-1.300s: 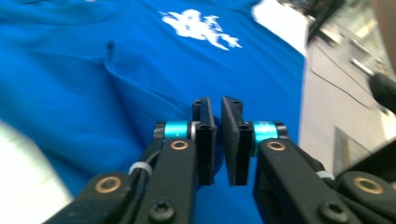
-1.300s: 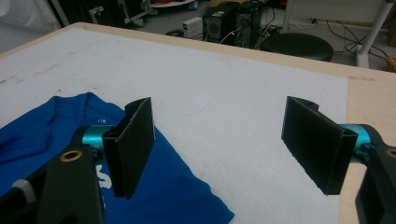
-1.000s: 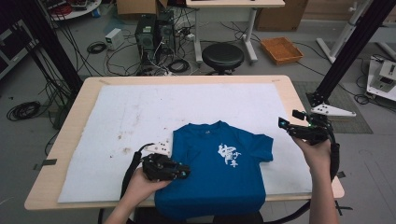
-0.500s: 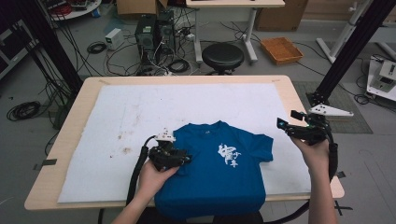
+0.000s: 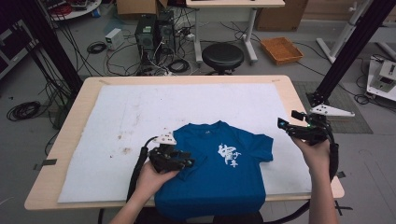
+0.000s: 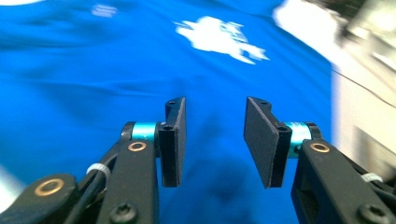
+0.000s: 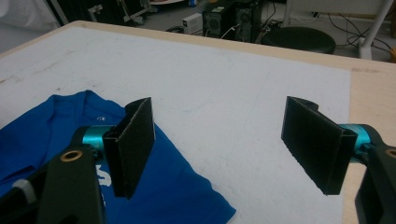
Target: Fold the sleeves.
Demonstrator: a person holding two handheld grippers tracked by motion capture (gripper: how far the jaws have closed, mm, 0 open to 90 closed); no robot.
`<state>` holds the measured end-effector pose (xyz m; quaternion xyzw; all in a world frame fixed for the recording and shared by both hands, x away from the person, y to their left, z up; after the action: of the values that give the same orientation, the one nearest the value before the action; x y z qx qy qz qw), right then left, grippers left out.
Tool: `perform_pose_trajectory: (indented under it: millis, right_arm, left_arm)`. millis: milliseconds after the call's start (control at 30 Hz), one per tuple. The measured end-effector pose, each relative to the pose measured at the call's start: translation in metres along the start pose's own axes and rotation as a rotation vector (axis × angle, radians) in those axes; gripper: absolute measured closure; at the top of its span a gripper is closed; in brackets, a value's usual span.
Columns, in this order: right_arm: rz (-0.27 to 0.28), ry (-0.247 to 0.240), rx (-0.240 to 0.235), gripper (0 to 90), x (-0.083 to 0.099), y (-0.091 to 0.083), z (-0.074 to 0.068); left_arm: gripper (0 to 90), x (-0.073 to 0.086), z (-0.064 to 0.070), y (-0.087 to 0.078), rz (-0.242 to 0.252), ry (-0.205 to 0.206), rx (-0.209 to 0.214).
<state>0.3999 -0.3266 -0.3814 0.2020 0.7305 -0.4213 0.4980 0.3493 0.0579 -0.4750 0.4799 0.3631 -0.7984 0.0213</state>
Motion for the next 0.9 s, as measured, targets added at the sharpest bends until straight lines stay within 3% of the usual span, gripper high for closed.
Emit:
perform_pose_trajectory:
  millis: [33,67,100,133,233,467,567,633,800,900]
  right_arm:
    - [0.000,0.010,0.004,28.4,0.001,0.000,0.001]
    - [0.000,0.014,0.007,30.2,0.002,0.001,0.002]
    - [-0.005,0.023,0.009,31.3,0.004,0.002,0.003]
    - [-0.006,0.028,0.011,33.7,0.005,0.003,0.004]
    - [-0.036,0.037,0.010,42.0,0.012,0.006,0.006]
    - [-0.150,0.087,0.014,58.6,0.044,0.023,0.017]
    - [-0.180,0.103,0.018,61.2,0.052,0.028,0.020]
    - [-0.240,0.129,0.022,62.8,0.065,0.037,0.024]
    - [-0.302,0.122,0.039,63.8,0.079,0.050,0.026]
    - [-0.341,0.089,0.050,66.6,0.087,0.059,0.027]
  left_arm:
    - [58.1,-0.003,-0.016,-0.003,0.025,-0.041,-0.088]
    - [58.1,-0.003,-0.026,-0.005,0.033,-0.061,-0.144]
    - [58.1,-0.003,-0.026,-0.005,0.033,-0.061,-0.144]
    - [58.2,-0.005,-0.039,-0.008,0.047,-0.076,-0.207]
    - [58.2,-0.010,-0.054,-0.019,0.103,-0.079,-0.267]
    - [54.3,-0.016,-0.067,-0.049,0.208,-0.063,-0.308]
    - [54.3,-0.016,-0.070,-0.055,0.222,-0.062,-0.315]
    - [54.1,-0.014,-0.075,-0.064,0.240,-0.074,-0.313]
    - [53.6,-0.010,-0.083,-0.072,0.260,-0.093,-0.303]
    - [53.3,-0.011,-0.083,-0.074,0.276,-0.096,-0.288]
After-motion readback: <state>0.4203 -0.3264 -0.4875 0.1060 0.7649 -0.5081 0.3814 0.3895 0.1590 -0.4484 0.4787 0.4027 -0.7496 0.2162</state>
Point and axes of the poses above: each handheld gripper's, and its own axes: y roughly forward along the jaws, x roughly out of its underside, z roughly to its right, the point moved 7 cm from there along y, roughly forward along the jaws, and after that the axes turned 4 degrees about -x, right-handed, at the moved point
